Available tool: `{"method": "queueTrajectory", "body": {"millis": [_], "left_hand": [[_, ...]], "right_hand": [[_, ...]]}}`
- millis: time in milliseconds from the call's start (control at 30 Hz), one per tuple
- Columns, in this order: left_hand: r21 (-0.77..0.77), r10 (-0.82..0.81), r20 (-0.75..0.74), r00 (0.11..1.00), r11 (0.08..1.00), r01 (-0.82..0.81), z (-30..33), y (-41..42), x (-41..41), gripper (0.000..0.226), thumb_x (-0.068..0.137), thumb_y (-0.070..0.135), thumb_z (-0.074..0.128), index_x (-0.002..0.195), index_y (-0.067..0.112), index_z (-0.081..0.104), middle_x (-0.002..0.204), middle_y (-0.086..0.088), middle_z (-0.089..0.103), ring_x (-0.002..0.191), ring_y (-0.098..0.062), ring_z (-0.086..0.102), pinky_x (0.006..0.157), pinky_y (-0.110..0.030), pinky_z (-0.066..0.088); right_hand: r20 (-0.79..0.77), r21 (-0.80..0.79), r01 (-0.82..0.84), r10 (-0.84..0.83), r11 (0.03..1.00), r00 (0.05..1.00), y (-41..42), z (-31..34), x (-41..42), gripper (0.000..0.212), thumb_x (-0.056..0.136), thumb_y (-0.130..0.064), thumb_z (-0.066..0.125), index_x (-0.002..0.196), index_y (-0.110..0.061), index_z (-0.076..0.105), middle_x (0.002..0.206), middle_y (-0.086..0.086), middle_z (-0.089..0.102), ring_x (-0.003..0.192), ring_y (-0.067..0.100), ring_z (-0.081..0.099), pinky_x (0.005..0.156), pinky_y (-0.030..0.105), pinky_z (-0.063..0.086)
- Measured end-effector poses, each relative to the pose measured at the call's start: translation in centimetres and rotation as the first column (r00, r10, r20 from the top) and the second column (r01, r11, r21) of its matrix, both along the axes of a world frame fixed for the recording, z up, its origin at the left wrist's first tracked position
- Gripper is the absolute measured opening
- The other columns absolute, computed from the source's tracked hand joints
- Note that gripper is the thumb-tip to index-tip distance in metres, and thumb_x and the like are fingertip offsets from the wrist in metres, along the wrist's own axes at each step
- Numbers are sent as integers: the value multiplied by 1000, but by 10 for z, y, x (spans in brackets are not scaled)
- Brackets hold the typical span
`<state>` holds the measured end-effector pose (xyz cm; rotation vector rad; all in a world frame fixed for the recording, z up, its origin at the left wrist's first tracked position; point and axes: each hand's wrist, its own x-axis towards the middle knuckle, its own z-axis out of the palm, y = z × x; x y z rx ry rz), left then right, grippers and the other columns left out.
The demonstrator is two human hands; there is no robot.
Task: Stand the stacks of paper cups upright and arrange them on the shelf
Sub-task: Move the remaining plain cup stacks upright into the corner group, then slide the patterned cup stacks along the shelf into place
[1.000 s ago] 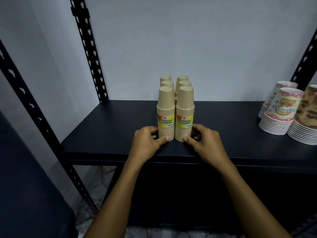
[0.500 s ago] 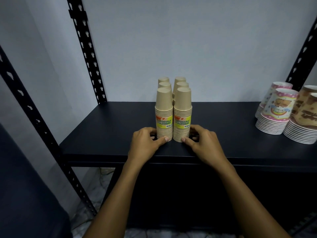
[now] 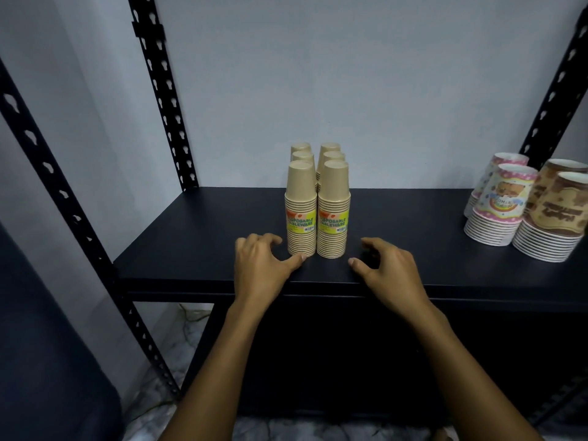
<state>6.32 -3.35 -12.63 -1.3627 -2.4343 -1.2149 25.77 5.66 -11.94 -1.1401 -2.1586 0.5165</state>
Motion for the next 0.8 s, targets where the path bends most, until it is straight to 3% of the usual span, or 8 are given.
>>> {"method": "queueTrajectory", "body": {"millis": [100, 200, 333, 500, 667, 733, 800], "left_hand": [[83, -43, -4, 999, 996, 44, -1, -7, 14, 29, 74, 44, 75, 84, 18, 66, 73, 5, 59, 82, -15, 54, 68, -30, 44], [58, -172, -67, 983, 983, 176, 1, -4, 38, 19, 81, 35, 69, 75, 18, 65, 65, 8, 59, 69, -11, 55, 61, -30, 47], [-67, -341, -203, 918, 940, 335, 8, 15, 78, 16, 88, 31, 59, 80, 18, 66, 72, 9, 58, 68, -8, 53, 57, -24, 38], [-186, -467, -246, 849, 882, 432, 17, 64, 124, 17, 89, 29, 55, 89, 17, 68, 86, 2, 60, 86, -16, 55, 65, -27, 36], [-252, -546, -80, 834, 820, 513, 23, 125, 173, 15, 85, 31, 61, 87, 18, 68, 83, 8, 58, 90, -17, 59, 68, -27, 41], [-216, -542, 50, 839, 814, 539, 23, 151, 190, 17, 82, 36, 67, 88, 20, 66, 84, 6, 62, 89, -17, 63, 72, -27, 46], [-134, -535, 202, 820, 815, 564, 24, 173, 205, 31, 79, 39, 72, 100, 18, 64, 92, 1, 64, 90, -16, 62, 75, -26, 46]], "right_hand": [[40, 41, 11, -12, 999, 999, -1, -1, 18, 44, 87, -30, 67, 125, -9, 61, 126, 7, 64, 121, 22, 55, 97, 27, 40], [84, 84, 60, -67, 995, 994, 3, -2, 42, 32, 86, -30, 68, 109, -8, 68, 113, 8, 68, 113, 27, 59, 95, 33, 42], [94, 91, 129, -137, 987, 986, 12, -1, 82, 27, 84, -31, 69, 97, -8, 71, 108, 9, 70, 105, 29, 62, 94, 38, 45], [41, 90, 251, -256, 964, 966, 30, -1, 140, 23, 84, -29, 69, 95, -9, 72, 100, 8, 71, 97, 26, 65, 81, 30, 44], [-223, 65, 385, -363, 920, 905, 46, -5, 189, 14, 85, -19, 69, 94, -9, 73, 91, 2, 70, 88, 17, 65, 78, 23, 41], [-307, 54, 458, -422, 887, 853, 59, -8, 205, 20, 85, -19, 69, 102, -8, 71, 97, 5, 70, 90, 19, 65, 79, 24, 43], [-321, 48, 509, -469, 860, 823, 76, -8, 221, 34, 84, -22, 70, 114, -7, 66, 112, 9, 68, 101, 22, 63, 86, 29, 46]]}}
